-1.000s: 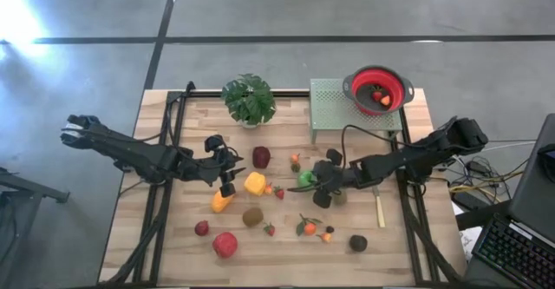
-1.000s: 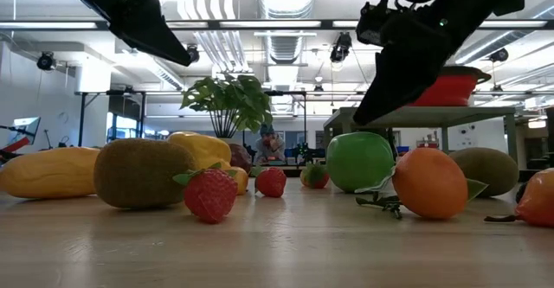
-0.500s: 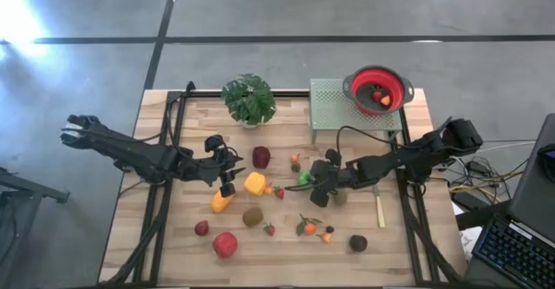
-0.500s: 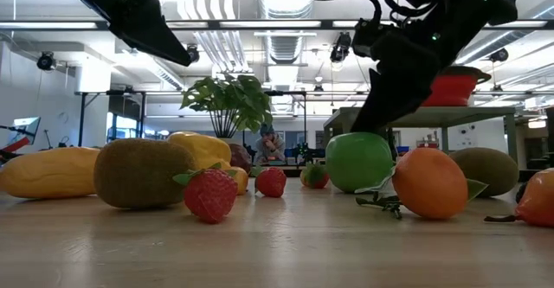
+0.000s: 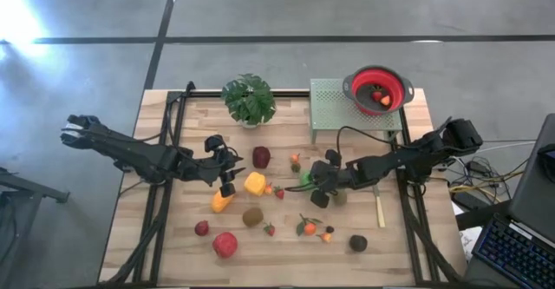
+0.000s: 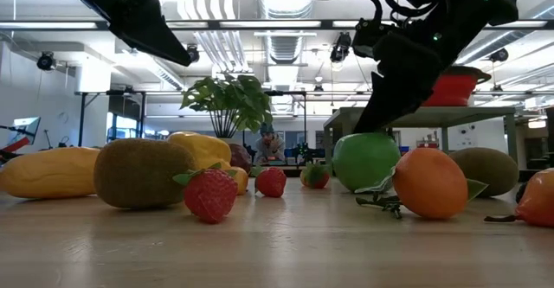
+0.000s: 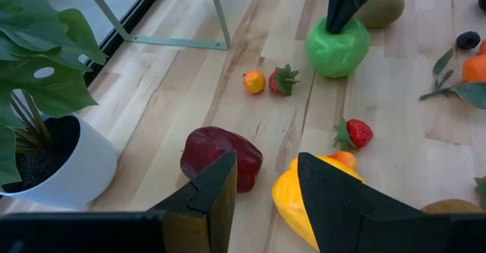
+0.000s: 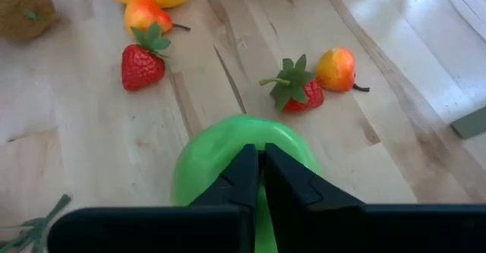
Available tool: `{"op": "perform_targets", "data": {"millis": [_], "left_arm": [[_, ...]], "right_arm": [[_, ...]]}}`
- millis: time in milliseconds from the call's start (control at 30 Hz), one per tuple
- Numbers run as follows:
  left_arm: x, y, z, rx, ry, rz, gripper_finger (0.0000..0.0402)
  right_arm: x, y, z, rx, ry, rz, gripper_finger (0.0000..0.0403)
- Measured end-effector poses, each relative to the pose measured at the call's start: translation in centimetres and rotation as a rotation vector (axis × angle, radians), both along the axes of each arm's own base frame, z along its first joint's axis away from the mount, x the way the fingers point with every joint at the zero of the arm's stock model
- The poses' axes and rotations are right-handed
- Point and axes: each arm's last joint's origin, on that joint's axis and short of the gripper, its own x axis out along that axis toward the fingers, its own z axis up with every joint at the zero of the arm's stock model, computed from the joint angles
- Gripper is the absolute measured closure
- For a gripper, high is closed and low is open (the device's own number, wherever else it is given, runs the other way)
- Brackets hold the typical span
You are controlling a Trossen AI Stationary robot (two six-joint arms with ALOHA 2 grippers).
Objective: Pick & Place Fruit
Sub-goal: Put the green apple into the red strainer bowl on the shelf
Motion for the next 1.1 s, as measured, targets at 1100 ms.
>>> {"op": "perform_targets", "data": {"millis": [1100], "left_arm": [[0.0,0.0,0.0,0.0,0.002,0.0,0.0255]], "right_arm": [[-2.3,-2.4,11.9,-0.04,-0.043,0.025,0.0394]]}}
